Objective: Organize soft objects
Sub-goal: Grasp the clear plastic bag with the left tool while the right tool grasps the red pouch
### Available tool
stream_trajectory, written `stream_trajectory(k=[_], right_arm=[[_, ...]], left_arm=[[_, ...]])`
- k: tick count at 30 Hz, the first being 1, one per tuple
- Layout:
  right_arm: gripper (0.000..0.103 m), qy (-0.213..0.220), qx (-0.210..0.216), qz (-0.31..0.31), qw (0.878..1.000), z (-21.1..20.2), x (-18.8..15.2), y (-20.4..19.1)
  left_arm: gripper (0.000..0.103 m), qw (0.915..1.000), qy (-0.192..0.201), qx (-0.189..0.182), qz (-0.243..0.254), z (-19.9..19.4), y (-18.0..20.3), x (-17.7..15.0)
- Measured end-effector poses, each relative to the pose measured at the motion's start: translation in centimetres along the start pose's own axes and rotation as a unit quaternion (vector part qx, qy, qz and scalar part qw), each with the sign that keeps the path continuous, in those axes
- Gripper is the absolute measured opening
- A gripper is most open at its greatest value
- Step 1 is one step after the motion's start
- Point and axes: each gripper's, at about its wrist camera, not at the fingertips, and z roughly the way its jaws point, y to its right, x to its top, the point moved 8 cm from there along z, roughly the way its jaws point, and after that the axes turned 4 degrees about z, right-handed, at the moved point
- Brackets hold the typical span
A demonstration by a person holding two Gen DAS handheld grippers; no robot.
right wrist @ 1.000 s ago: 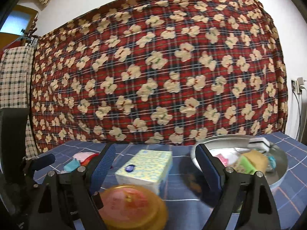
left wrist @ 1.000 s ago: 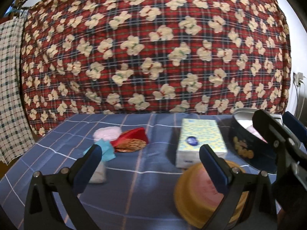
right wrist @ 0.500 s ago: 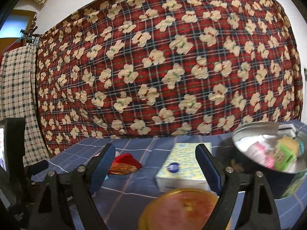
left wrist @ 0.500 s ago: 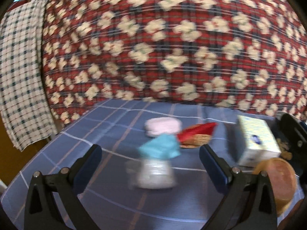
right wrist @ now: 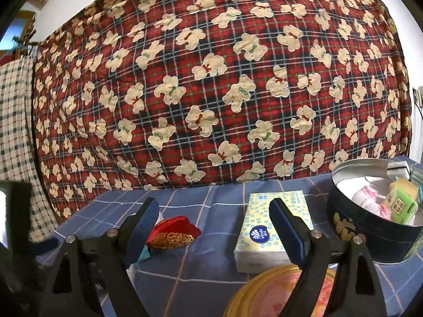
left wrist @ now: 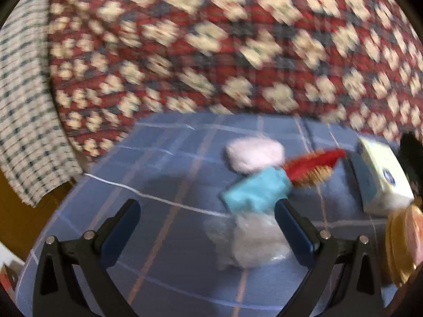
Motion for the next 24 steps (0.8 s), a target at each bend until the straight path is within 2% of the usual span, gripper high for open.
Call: stream_trajectory(k=[4,7,9,12,14,15,16,18,24], right_arm=[[0.087,-0.009,0.001,0.017,1.000,0.2,-0.2,0.7],[0.087,-0.021,0.004,0.015,1.000,0.5,-0.4,0.5],[0.087,-0.019,0.007,0.014,1.000,0.3,-0.4,0.4],[0.087,-0.019,0.011,0.013,1.000,0.3,-0.5,0.3],[0.087,-0.023,0.012,0.014,1.000,0.3,-0.6,0.3],[0.087,-0.024,0.013,0.015,1.000,0.4,-0.6,0.3],[0.087,-0.024,0.012,0.015,1.000,0.4,-0.6,0.3],[0.087,-0.025,0.013,0.014,1.000,0.4,-0.6,0.3],[0.087,-0.027,0.021,0.006,0.999,0.4,-0.8,-0.1]], left_arm=[[0.103,0.9989,-0.028,-0.036,0.011,0.7,2.2,-0.6],[0.100,0.9976,-0.051,-0.032,0.033,1.6,3.4,-0.9],[0.086,0.9962,-0.068,-0.034,0.043,2.2,3.9,-1.2],[0.064,0.9932,-0.093,-0.059,0.036,3.1,4.1,-1.9],[0.058,0.9910,-0.104,-0.082,0.016,3.4,3.8,-2.2],[0.050,0.9905,-0.103,-0.092,0.006,3.3,3.6,-2.2],[0.046,0.9904,-0.101,-0.095,-0.001,3.2,3.4,-2.2],[0.042,0.9897,-0.097,-0.105,-0.008,3.0,3.3,-2.2],[0.041,0.9900,-0.046,-0.129,-0.035,1.4,2.4,-1.1]])
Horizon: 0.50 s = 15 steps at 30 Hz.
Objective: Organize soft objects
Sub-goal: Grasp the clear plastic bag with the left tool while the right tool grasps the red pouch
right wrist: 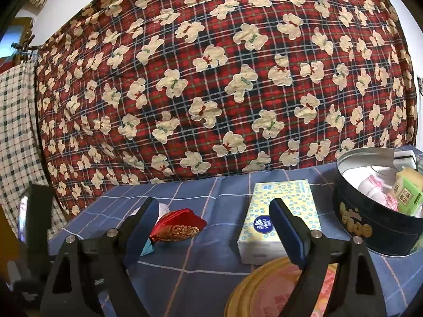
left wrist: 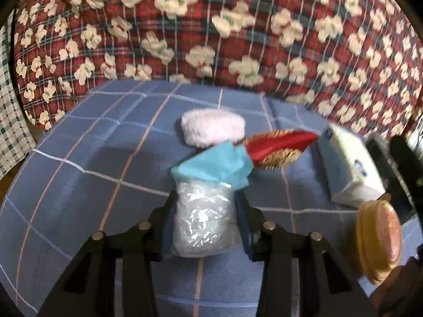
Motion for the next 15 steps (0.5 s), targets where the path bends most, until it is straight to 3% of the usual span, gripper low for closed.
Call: stream_trajectory(k=[3,6,10,15], right_arm=[[0.087,-0.003,0.002,-0.007,1.000,0.1,-0.1,-0.4],[0.087,-0.020,0.012,-0.029,0.999,0.7,-0.5,-1.4],[0.087,-0.062,0.037,-0.047,0.996,2.5,-1.5,-3.7],[0.087,-0.113,0.024,-0.050,0.992,5.8,-2.6,-5.2]], left_arm=[[0.041,0.9984,0.052,0.022,-0.002,-1.7,-1.1,1.3],[0.041,0.9917,0.098,0.082,-0.013,-3.3,-3.2,2.4],[0.041,0.9878,0.116,0.094,-0.043,-4.1,-4.9,2.7],[0.041,0.9861,0.124,0.102,-0.042,-4.1,-5.1,2.8]])
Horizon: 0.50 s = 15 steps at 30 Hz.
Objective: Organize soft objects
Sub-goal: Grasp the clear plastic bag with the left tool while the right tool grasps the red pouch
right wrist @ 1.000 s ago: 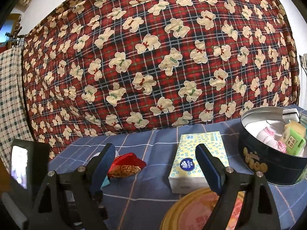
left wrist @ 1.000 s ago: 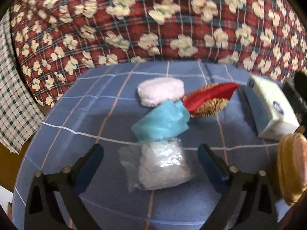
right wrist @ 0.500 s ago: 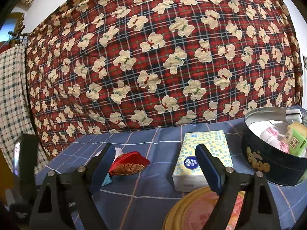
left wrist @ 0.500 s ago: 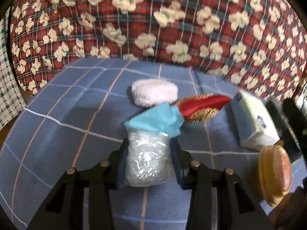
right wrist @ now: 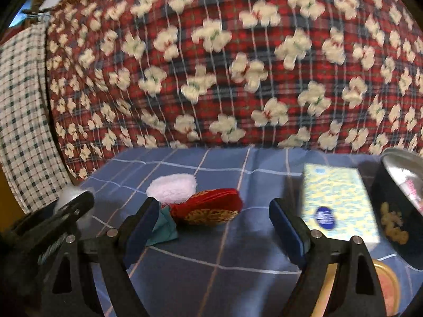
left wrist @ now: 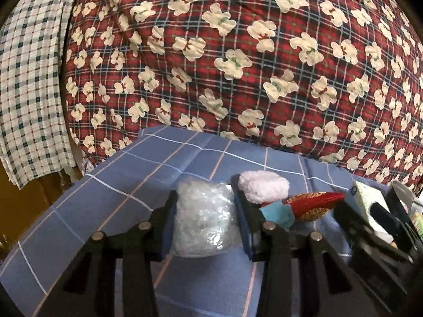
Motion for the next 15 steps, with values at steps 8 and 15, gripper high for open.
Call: stream_trajectory(k=[8,15], right_arm=[[0.087,-0.097,-0.030,0.051,0.994,6.0,-0.8,0.8],[0.051,-0.144,-0.032,0.014,0.989,8.4,-1.6,-0.9]], left_arm=[[0.041,1.0000,0.001,-0.008,-0.002,-0.4,0.0,-0.2],[0.041,0.9999,-0.008,-0.009,0.001,0.0,0.4,-0.4]])
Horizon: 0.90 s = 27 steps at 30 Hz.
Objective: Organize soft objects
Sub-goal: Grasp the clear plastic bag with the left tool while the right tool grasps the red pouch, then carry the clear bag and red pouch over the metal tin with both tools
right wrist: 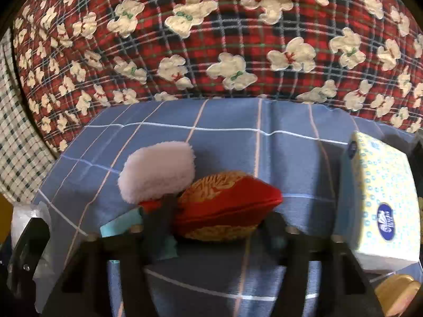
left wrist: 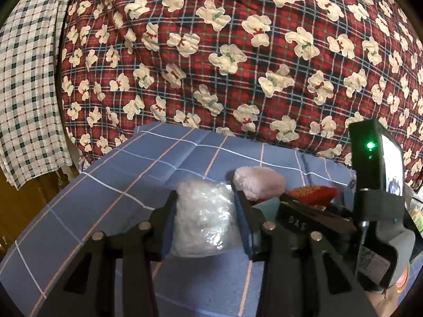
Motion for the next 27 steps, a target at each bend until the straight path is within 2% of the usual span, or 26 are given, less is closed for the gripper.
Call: stream_trajectory(k=[2,6,9,12,16,20,23,27], right_arm=[[0.036,-0.003,0.000,0.005,1.000,-0.1,-0.2,0.4],[0.027,0.014,0.037,0.024,0.999,-0.9,-0.3,0.8],[0.027,0.061,0.057,0.023,0.996,-3.0,0.0,0.7],[0.027,0.120,0.066,-0.003,0.991,-5.7,0.1,0.0],[0.027,0.190,0.075,-0.050,0.978,-9.6,-0.4,-0.8],[0.027,0.220,0.121,-0.050,0.967,-12.1,-0.8,-0.5],[0.027,0.242,0.130,-0.051,0.960,-13.6,-1.0,-0.3],[0.027,0.249,0.130,-0.058,0.958,-14.5,-1.6,0.0]], left_arm=[[0.041,1.0000,-0.001,0.002,0.000,0.1,-0.1,0.0],[0.041,1.0000,-0.002,0.008,0.004,0.2,-0.1,-0.1],[0.041,0.9999,0.002,0.009,0.004,0.2,-0.1,0.0],[0.041,0.9999,0.010,0.009,0.006,-0.1,0.0,0.2],[0.041,0.9998,0.019,0.007,0.007,-0.4,0.0,0.3],[0.041,0.9996,0.028,-0.001,0.008,-0.8,0.4,0.4],[0.041,0.9993,0.034,-0.008,0.011,-1.0,0.7,0.5],[0.041,0.9987,0.044,-0.022,0.013,-1.4,1.2,0.7]])
